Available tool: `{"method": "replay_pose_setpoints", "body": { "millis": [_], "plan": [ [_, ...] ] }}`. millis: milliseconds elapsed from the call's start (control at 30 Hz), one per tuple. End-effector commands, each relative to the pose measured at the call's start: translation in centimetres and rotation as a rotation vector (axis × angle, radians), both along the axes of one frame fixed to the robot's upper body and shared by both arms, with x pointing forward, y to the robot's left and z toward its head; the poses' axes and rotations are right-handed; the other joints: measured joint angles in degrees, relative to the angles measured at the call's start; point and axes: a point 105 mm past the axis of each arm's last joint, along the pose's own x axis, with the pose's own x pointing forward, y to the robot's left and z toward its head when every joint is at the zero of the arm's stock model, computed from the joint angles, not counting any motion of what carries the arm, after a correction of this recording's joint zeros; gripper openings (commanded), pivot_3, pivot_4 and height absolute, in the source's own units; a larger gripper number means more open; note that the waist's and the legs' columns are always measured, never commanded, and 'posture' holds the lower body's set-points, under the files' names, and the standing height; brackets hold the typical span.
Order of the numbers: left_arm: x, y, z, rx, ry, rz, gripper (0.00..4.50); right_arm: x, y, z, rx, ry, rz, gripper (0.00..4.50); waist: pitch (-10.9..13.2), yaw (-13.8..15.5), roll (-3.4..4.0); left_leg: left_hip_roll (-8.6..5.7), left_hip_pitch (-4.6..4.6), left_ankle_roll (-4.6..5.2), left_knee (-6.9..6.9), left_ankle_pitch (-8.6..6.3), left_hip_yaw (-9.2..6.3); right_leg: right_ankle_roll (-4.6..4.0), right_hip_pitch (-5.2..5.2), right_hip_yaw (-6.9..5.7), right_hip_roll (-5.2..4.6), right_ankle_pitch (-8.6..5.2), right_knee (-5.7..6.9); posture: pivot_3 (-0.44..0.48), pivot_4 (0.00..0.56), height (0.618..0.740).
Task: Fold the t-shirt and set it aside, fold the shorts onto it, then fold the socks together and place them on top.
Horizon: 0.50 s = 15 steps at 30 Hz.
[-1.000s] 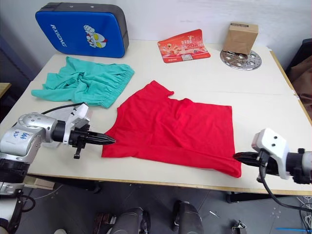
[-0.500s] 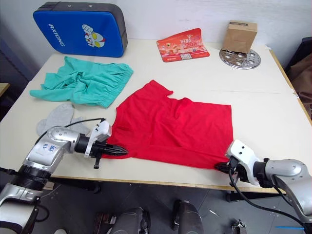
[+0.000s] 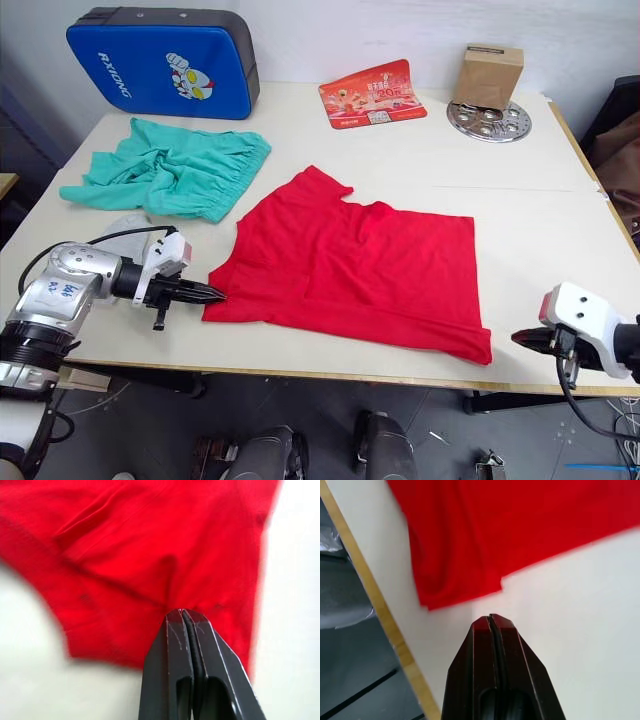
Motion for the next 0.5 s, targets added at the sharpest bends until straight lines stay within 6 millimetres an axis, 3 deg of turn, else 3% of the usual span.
{"method": "replay_pose_setpoints", "body": {
  "millis": [33, 167, 267, 300, 500],
  "plan": [
    [-1.4, -1.1, 3.1, -0.061, -0.044, -0.072, 0.01, -0.9, 2.9, 0.4, 0.059, 0.007, 0.094, 0.17, 0.00, 0.08, 0.00, 0.00, -0.14, -0.01, 0.02, 0.01, -0.03, 0.00, -0.09, -0.03, 0.00, 0.00, 0.05, 0.000, 0.150, 0.740],
    [-2.9, -1.5, 1.9, 0.009, -0.049, -0.128, 0.86, -1.6, 4.7, -0.7, 0.070, 0.039, 0.125, 1.21, 0.00, 0.20, 0.01, -0.05, -0.22, 0.01, 0.06, 0.01, -0.04, 0.03, -0.08, -0.06, 0.00, 0.02, 0.08, 0.000, 0.150, 0.740],
    [-2.8, -1.6, 0.8, 0.080, -0.107, -0.135, 1.55, -1.2, 4.6, -1.7, 0.022, 0.022, 0.104, 1.95, 0.00, 0.20, 0.00, -0.07, -0.22, 0.05, 0.10, 0.02, -0.04, 0.05, -0.07, -0.04, -0.02, 0.03, -0.09, 0.000, 0.150, 0.740],
    [-2.6, -1.6, 0.6, 0.088, -0.121, -0.130, 1.96, -1.0, 4.4, -1.9, 0.013, 0.022, 0.092, 2.01, 0.00, 0.32, 0.01, -0.07, -0.23, 0.05, 0.12, 0.01, -0.04, 0.05, -0.08, -0.04, -0.03, 0.03, -0.10, 0.000, 0.150, 0.740],
    [-1.3, -1.6, -1.6, 0.177, -0.191, -0.103, 2.00, -0.5, 3.5, -4.2, -0.067, 0.037, 0.070, 2.01, 0.00, 0.22, 0.01, -0.09, -0.23, 0.06, 0.08, 0.02, -0.03, 0.05, -0.10, -0.03, -0.06, 0.03, -0.08, 0.000, 0.150, 0.740]
  ]
}}
